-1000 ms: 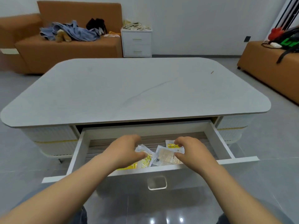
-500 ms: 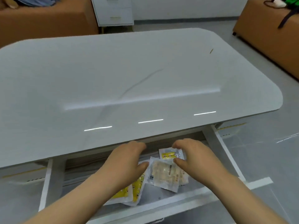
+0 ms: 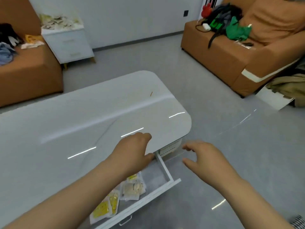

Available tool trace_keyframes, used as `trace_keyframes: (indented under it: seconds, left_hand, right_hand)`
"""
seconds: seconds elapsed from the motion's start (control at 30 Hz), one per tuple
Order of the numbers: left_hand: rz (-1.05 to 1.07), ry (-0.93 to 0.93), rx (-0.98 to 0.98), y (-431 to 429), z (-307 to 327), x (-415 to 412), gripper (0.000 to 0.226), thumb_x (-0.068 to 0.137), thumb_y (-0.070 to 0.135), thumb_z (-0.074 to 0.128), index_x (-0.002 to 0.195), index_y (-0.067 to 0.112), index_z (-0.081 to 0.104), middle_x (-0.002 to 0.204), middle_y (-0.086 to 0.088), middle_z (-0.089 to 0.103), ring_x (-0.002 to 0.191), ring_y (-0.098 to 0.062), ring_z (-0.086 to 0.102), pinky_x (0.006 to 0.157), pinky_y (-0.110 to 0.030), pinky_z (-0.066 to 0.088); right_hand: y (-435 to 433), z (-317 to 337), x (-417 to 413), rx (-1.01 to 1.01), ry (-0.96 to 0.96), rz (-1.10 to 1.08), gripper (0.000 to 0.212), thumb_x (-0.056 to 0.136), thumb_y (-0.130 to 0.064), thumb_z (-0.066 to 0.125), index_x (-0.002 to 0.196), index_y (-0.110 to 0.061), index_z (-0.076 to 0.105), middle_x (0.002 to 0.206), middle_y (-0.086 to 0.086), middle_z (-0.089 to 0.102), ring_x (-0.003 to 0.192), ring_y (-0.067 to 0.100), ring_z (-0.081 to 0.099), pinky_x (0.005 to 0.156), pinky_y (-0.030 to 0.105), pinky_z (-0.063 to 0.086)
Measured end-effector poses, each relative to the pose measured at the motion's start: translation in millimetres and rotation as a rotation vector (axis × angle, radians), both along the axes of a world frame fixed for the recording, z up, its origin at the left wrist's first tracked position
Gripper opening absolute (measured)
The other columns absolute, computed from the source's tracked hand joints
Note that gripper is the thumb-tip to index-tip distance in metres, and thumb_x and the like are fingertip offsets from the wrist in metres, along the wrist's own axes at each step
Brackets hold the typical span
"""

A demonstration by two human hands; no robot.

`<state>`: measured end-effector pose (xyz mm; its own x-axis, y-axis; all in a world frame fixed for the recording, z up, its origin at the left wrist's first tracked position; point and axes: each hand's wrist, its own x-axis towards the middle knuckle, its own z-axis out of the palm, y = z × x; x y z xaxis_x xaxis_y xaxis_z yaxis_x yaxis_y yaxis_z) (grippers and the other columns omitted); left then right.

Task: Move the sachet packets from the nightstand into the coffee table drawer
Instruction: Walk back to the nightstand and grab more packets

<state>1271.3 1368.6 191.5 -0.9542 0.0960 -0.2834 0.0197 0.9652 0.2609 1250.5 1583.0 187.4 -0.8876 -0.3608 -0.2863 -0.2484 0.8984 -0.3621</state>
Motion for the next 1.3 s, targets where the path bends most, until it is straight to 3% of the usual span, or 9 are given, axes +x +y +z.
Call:
trace_keyframes:
  seconds: [0.17, 0.27, 0.5, 0.63, 0.83, 1.1, 1.3]
  left_hand:
    - [-0.121, 0.164, 0.049, 94.1, 152.2, -48.2, 0.047, 0.09, 0.04, 0.054, 0.133, 0.022, 0.045, 0.127, 0.002, 0.056, 0.114, -0.02, 0.055, 0.095, -0.033, 0.046]
    - [-0.185, 0.279, 0.081, 147.3, 221.9, -67.9, 0.046, 0.091, 0.038, 0.054, 0.133, 0.022, 0.046, 0.127, 0.003, 0.056, 0.114, -0.018, 0.054, 0.093, -0.032, 0.045]
    - [-0.286, 0.403, 0.115, 226.0, 315.9, -126.4, 0.05, 0.091, 0.04, 0.056, 0.136, 0.022, 0.043, 0.133, 0.004, 0.054, 0.117, -0.015, 0.053, 0.092, -0.027, 0.042]
    - [-0.313, 0.434, 0.119, 252.0, 332.8, -177.6, 0.046, 0.089, 0.043, 0.057, 0.128, 0.021, 0.048, 0.125, 0.003, 0.057, 0.109, -0.015, 0.056, 0.09, -0.031, 0.049]
    - [-0.309, 0.469, 0.208, 273.2, 340.1, -277.2, 0.045, 0.088, 0.044, 0.058, 0.127, 0.021, 0.05, 0.121, 0.006, 0.058, 0.109, -0.012, 0.055, 0.089, -0.027, 0.048]
    - [-0.298, 0.447, 0.176, 308.2, 353.1, -424.4, 0.039, 0.087, 0.046, 0.057, 0.114, 0.018, 0.054, 0.111, 0.002, 0.061, 0.1, -0.015, 0.058, 0.084, -0.036, 0.052]
    - [-0.253, 0.447, 0.16, 331.8, 346.9, -531.1, 0.042, 0.087, 0.047, 0.057, 0.122, 0.025, 0.052, 0.118, 0.007, 0.059, 0.106, -0.011, 0.056, 0.088, -0.03, 0.05]
  right_hand:
    - [91.8, 145.1, -26.3, -0.028, 0.158, -0.124, 0.034, 0.087, -0.032, 0.063, 0.121, -0.027, 0.06, 0.12, -0.009, 0.062, 0.11, 0.008, 0.055, 0.086, 0.022, 0.041]
    - [141.3, 215.7, -36.0, -0.045, 0.245, -0.183, 0.039, 0.088, -0.033, 0.063, 0.125, -0.026, 0.057, 0.122, -0.008, 0.061, 0.112, 0.01, 0.054, 0.089, 0.025, 0.041]
    - [222.0, 315.0, -76.8, -0.027, 0.425, -0.269, 0.038, 0.086, -0.034, 0.065, 0.122, -0.026, 0.059, 0.119, -0.008, 0.061, 0.11, 0.01, 0.056, 0.093, 0.027, 0.047]
    - [246.0, 335.1, -124.6, -0.014, 0.503, -0.276, 0.035, 0.083, -0.035, 0.067, 0.117, -0.027, 0.061, 0.113, -0.01, 0.063, 0.106, 0.01, 0.057, 0.089, 0.029, 0.049]
    - [268.8, 355.4, -223.2, 0.016, 0.532, -0.31, 0.038, 0.084, -0.036, 0.067, 0.121, -0.028, 0.06, 0.119, -0.01, 0.062, 0.108, 0.007, 0.056, 0.09, 0.027, 0.049]
    - [306.0, 371.3, -361.6, 0.067, 0.558, -0.314, 0.044, 0.086, -0.04, 0.064, 0.128, -0.031, 0.054, 0.129, -0.013, 0.055, 0.117, 0.005, 0.051, 0.096, 0.024, 0.044]
    - [337.6, 358.2, -480.8, 0.05, 0.548, -0.233, 0.052, 0.085, -0.043, 0.063, 0.134, -0.031, 0.048, 0.134, -0.012, 0.05, 0.122, 0.007, 0.047, 0.099, 0.024, 0.041]
